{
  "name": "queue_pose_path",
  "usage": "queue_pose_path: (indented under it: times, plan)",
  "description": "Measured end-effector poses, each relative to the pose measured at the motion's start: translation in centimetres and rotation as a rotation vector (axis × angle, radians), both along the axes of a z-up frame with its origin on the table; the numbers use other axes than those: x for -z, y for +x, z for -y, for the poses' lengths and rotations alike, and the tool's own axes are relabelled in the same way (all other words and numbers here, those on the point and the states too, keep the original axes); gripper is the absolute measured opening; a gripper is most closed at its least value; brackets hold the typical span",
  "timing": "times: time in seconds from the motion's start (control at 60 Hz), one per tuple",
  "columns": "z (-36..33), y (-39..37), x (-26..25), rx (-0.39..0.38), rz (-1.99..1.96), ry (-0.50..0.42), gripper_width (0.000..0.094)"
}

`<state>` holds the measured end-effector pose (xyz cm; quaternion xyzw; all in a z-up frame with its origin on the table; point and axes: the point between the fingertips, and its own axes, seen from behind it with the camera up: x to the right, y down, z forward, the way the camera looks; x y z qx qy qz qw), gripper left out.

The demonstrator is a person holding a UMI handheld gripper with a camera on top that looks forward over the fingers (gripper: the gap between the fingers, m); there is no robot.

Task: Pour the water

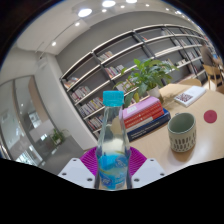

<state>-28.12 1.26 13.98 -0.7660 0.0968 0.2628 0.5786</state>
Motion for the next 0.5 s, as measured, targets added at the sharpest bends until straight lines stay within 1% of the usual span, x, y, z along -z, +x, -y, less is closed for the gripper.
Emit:
queue_pose_path:
  times: [0.1, 0.133, 0.15, 0.267, 0.3, 0.333, 0.5]
  plan:
    - [-2.7, 0.8, -1.9, 0.036, -0.240, -0.052, 0.0361]
    - [-3.4, 1.2, -2.2, 0.046, -0.331, -0.083, 0.0359]
    - [-3.1, 1.2, -3.1, 0.057, -0.373, -0.104, 0.0359]
    - [-5.2, 3.5, -3.7, 0.119, -0.653, -0.158, 0.0361]
    - [-5.0, 4.0, -4.6, 0.130, -0.728, -0.189, 0.0361]
    - [-6.4, 4.2, -3.8, 0.144, -0.796, -0.202, 0.0361]
    - [-8.1, 6.1, -3.5, 0.212, -1.117, -0.281, 0.0361]
